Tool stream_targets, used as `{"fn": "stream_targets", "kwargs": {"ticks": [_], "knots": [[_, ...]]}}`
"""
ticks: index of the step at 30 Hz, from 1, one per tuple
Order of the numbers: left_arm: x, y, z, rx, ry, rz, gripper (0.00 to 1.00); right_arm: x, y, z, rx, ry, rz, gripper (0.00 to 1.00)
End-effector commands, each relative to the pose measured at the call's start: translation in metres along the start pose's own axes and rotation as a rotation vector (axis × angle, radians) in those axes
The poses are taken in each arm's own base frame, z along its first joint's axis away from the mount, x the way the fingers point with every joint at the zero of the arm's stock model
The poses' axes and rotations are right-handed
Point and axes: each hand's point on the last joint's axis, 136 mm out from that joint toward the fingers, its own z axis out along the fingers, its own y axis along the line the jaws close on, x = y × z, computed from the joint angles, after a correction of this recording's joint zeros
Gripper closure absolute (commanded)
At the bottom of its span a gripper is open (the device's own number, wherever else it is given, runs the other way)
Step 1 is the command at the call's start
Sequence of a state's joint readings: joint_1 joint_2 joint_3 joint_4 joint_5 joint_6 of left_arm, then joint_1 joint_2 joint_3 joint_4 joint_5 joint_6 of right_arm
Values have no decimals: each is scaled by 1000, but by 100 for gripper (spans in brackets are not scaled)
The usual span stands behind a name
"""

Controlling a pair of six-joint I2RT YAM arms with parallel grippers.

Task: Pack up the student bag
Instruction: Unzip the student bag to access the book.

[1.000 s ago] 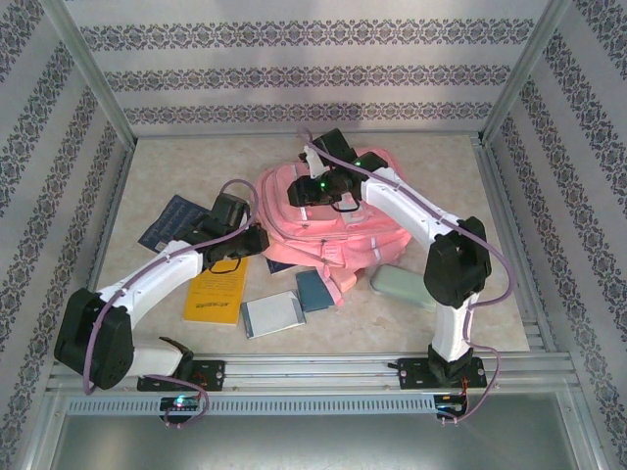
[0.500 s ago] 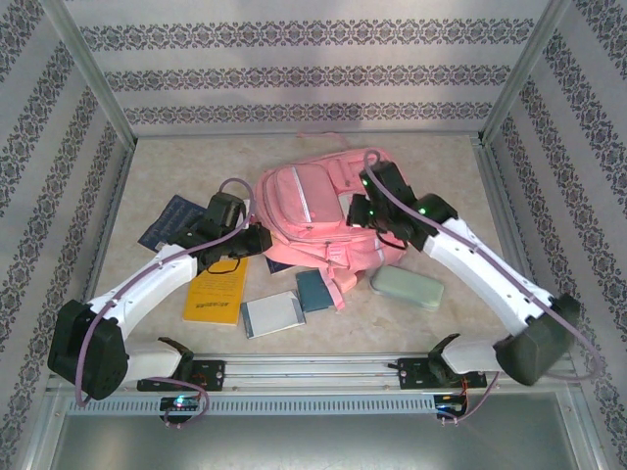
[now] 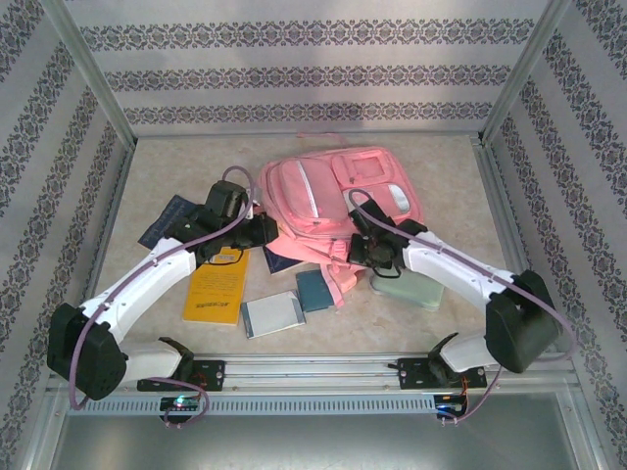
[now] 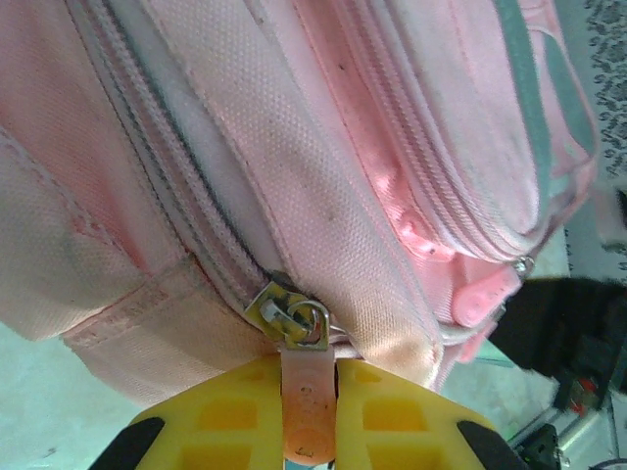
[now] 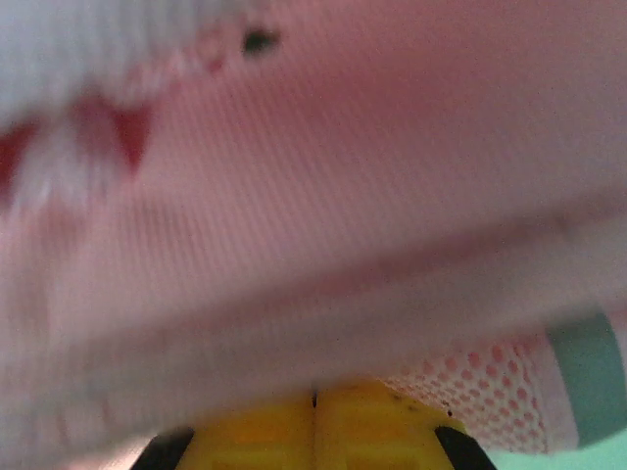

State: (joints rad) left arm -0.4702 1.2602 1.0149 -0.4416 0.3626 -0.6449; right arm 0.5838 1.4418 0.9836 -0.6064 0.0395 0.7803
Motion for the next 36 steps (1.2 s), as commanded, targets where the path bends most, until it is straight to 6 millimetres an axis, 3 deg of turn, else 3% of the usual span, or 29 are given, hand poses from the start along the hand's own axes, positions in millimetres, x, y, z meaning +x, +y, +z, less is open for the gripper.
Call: {"fn": "stream_targets", "kwargs": {"ticks": [1,7,11,13,21,28,33,36], "knots": [[-7,-34,-25,76,-49,38,100,-60,8,-2,-4,-146,3,96],[14,-40,-22,86,-22,3,100,-109,20,-21,12,-246,-28,87],[28,-45,-14,70,-1,6,100,-113,28,-52,-42,-290,2,75],[34,-45,-7,59,13,6,100,-107,30,-68,-104,-302,59,68],[28,-57,-5,80,-22,-3,100,-52,53,-109,-340,-239,275,61],[32,-64,2,111,-24,-13,100,-4,89,-98,-526,-71,447,55],[34,-72,6,125,-23,-3,100,13,102,-88,-590,-25,549,45],[36,-75,10,127,-13,2,100,15,111,-81,-636,4,587,44]]}}
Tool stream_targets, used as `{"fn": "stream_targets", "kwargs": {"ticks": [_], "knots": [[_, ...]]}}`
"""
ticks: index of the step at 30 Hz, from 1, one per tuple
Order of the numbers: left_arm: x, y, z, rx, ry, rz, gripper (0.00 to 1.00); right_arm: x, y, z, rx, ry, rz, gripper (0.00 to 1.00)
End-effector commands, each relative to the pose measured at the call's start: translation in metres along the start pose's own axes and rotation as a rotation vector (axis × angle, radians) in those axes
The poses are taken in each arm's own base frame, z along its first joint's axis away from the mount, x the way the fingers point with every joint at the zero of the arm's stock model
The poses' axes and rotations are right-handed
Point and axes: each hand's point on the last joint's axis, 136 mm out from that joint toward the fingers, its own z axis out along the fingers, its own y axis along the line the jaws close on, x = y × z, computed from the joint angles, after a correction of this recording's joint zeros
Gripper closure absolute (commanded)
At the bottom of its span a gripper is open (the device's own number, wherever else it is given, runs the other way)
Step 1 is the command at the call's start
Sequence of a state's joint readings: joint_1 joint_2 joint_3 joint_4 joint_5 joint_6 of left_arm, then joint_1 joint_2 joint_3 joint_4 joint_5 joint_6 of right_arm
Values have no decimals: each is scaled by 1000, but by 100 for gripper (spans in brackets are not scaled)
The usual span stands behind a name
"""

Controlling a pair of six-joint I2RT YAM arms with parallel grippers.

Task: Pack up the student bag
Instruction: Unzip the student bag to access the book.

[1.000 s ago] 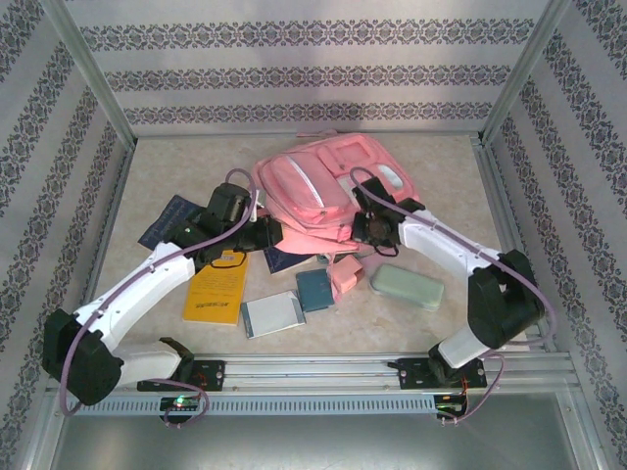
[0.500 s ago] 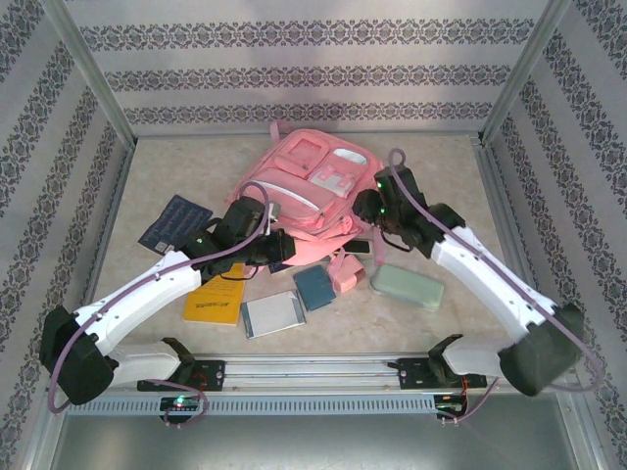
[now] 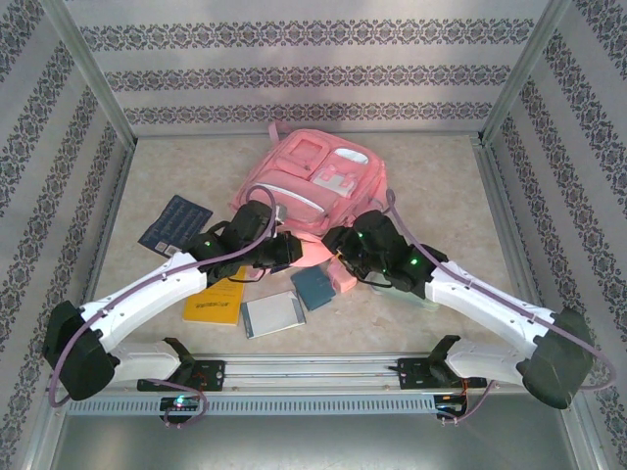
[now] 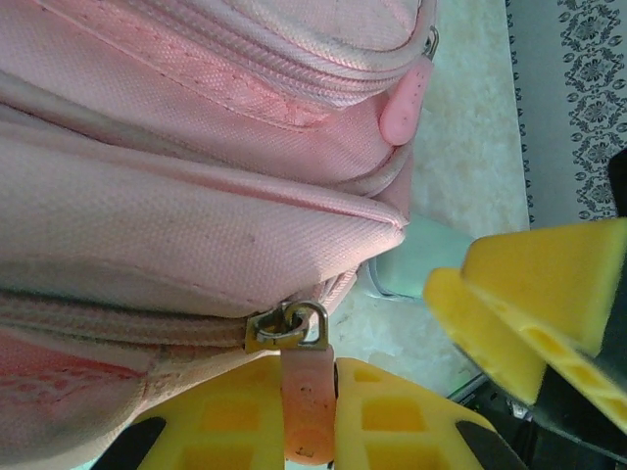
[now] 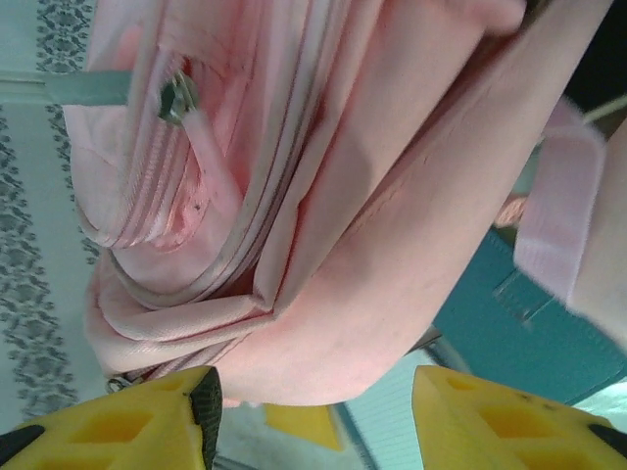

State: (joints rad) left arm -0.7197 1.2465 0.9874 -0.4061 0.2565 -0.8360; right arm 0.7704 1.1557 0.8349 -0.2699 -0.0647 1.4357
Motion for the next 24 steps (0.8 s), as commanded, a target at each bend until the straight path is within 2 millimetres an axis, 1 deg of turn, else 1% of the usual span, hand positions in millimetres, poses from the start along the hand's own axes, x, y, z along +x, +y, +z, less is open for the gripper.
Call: {"fn": "stream_targets", "kwargs": {"ticks": [1,6,10,12,14,16,18,20,21,24], "knots": [[-16,-28,-1,88,-75,29,100,3,22,7,-118,22,120,44],[-14,-32,2,103,-71,36,100,-2,24,12,-143,-9,157,45],[-11,-38,6,132,-62,40,100,-5,26,24,-144,-7,176,46],[-9,-40,8,136,-54,47,100,-6,26,32,-133,-1,181,48],[-8,-41,9,138,-47,57,100,-11,22,40,-115,-9,189,56],[-5,-39,9,131,-41,70,100,-20,21,41,-114,-28,185,67],[-3,-33,8,108,-37,90,100,-30,13,39,-99,-64,188,86],[0,-29,6,89,-31,114,100,-40,8,34,-94,-94,178,97],[1,-27,3,84,-30,128,100,-45,3,31,-81,-106,170,100],[3,-18,-2,33,-19,164,100,-59,-8,26,-55,-127,157,100]]}}
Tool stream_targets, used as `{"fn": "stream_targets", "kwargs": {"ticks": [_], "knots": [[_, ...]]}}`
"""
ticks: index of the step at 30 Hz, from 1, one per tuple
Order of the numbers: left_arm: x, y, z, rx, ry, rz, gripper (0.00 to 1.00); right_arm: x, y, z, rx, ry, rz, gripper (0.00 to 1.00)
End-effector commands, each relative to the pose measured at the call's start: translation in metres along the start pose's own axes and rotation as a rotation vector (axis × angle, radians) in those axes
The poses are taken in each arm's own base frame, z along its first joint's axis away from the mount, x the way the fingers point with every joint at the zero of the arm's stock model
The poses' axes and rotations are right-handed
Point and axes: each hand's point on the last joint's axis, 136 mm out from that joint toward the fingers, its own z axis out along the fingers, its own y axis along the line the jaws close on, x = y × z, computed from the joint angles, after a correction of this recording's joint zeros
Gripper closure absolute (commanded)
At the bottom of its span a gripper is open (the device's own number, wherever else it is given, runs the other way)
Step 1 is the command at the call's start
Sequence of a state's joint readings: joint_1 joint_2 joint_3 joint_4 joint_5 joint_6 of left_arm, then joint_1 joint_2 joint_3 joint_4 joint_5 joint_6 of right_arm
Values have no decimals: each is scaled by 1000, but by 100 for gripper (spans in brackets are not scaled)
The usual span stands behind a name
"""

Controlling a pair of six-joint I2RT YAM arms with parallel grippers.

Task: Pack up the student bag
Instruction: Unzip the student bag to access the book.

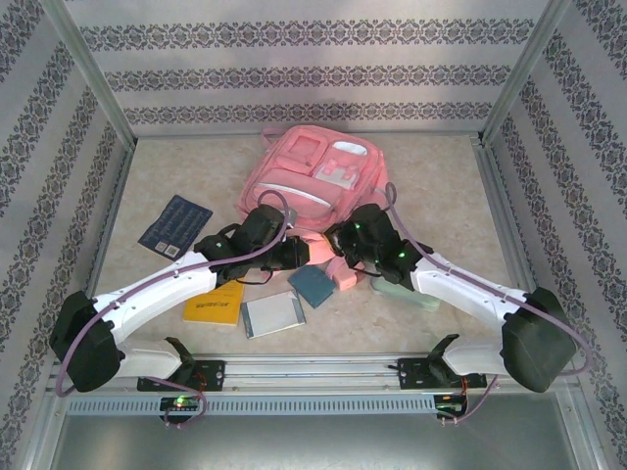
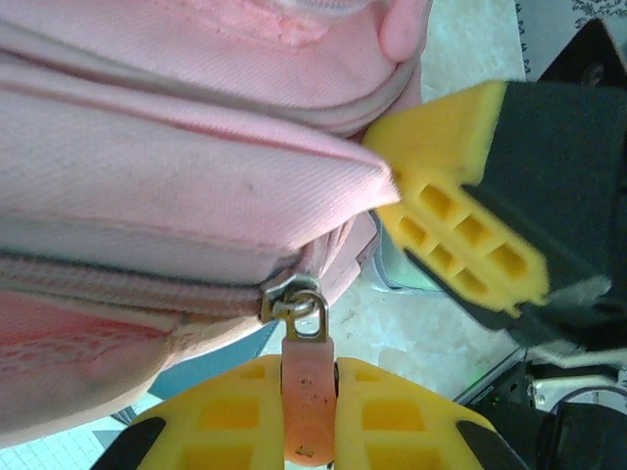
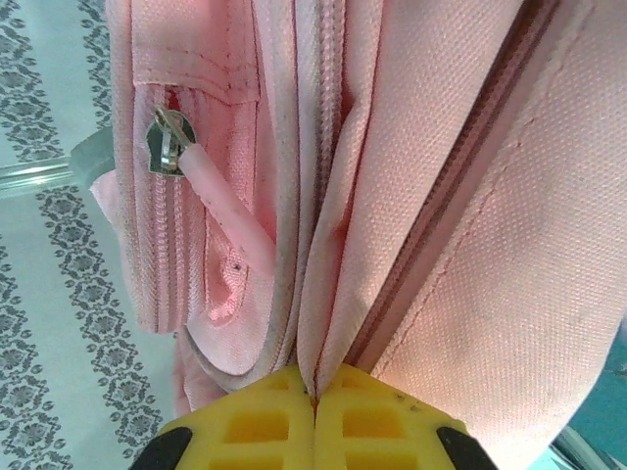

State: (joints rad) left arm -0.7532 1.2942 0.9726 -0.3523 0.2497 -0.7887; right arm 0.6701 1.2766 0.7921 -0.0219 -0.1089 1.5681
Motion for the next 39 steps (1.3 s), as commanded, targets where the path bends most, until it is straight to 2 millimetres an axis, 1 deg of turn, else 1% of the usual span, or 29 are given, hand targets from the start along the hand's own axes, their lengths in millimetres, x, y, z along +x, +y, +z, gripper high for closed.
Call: {"fn": "stream_targets", "kwargs": {"ticks": [1,4,9,15,17,20,25,28,32,37,39], "knots": [[-7,-12,-21,8,-39,106,100,-31,-14,-8,30,-90,-31,100],[-10,2,-28,-61,-43,123,100,-40,-20,-13,47,-97,-50,100],[-22,32,-37,-111,-58,71,100,-45,-24,-18,68,-91,-91,100],[-41,76,-44,-160,-76,-29,100,-57,-25,-25,127,-82,-184,100],[-45,86,-42,-164,-78,-53,100,-61,-26,-27,153,-84,-224,100],[-47,100,-34,-183,-55,-77,100,-63,-29,-26,172,-61,-245,100],[-54,113,-29,-220,-44,-87,100,-68,-30,-27,220,-51,-320,100],[-56,116,-31,-234,-49,-73,100,-76,-36,-33,267,-64,-350,100],[-49,120,-30,-239,-34,-63,100,-90,-44,-44,346,-103,-384,100],[-40,130,-31,-262,-38,-48,100,-103,-43,-50,381,-115,-420,100],[-41,127,-31,-249,-41,-54,100,-106,-46,-51,422,-111,-447,100]]}}
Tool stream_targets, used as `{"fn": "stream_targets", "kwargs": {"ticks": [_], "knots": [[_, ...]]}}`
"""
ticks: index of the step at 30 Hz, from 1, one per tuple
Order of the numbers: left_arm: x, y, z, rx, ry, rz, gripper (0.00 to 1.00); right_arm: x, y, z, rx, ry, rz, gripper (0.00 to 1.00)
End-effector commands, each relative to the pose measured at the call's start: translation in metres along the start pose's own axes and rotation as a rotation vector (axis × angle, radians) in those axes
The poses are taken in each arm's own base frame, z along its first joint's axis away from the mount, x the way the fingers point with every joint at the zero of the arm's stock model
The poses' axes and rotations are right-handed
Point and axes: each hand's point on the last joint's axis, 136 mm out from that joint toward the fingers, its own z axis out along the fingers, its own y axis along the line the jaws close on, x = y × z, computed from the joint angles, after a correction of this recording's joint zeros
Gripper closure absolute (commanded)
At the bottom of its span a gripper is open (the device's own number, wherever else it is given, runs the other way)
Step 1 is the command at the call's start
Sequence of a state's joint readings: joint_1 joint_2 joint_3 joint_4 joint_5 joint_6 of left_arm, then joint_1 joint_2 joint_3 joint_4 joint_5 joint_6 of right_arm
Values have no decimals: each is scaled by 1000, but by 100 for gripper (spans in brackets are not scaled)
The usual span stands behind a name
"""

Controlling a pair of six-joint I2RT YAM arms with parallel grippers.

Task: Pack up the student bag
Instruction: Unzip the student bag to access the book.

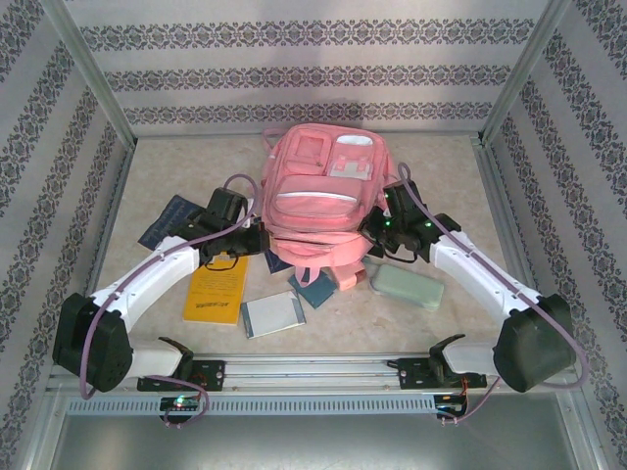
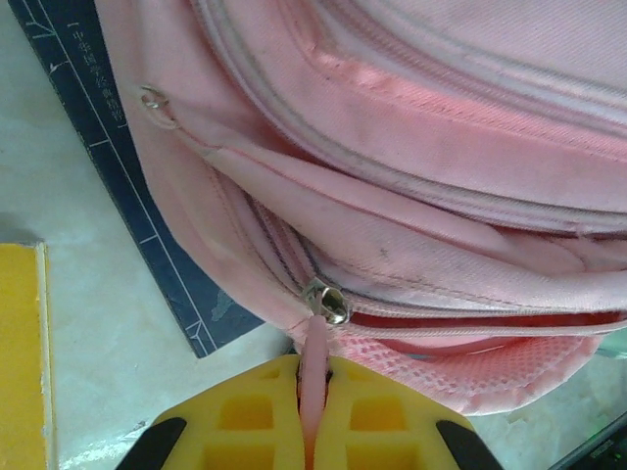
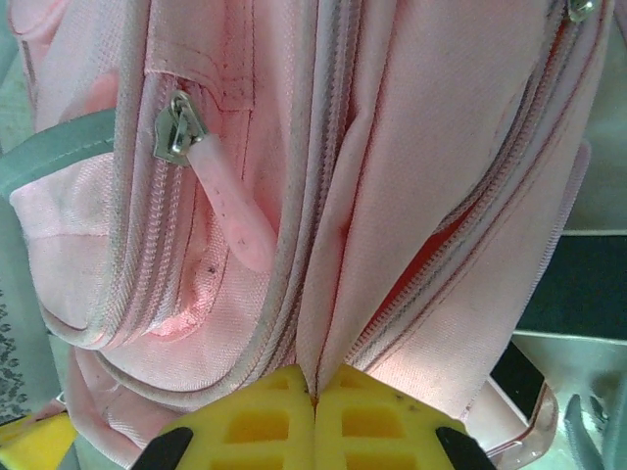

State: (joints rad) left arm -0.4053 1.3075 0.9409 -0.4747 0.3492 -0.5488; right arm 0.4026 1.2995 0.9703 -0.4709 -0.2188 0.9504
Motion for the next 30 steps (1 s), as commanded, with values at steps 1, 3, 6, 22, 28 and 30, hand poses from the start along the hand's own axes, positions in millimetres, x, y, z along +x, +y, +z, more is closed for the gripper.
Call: {"fn": "stream_targets", "kwargs": {"ticks": [1,3,6,22,28,30], "knots": [[-5,16,-8,-56,-39,-14,100,-26,-31,-9,186,-75,-74,100],[-10,6,-9,-16,-39,-29,100,-22,-32,-6,206,-51,-134,99],[-15,-5,-10,26,-37,-53,100,-19,-30,-12,233,-25,-252,76],[-6,-43,-4,157,35,1,100,95,115,-26,-375,-79,-1507,42],[8,-49,-1,193,77,23,100,99,130,0,-411,-2,-1685,39],[11,-54,-1,225,72,34,100,100,135,8,-435,17,-1699,39]]}}
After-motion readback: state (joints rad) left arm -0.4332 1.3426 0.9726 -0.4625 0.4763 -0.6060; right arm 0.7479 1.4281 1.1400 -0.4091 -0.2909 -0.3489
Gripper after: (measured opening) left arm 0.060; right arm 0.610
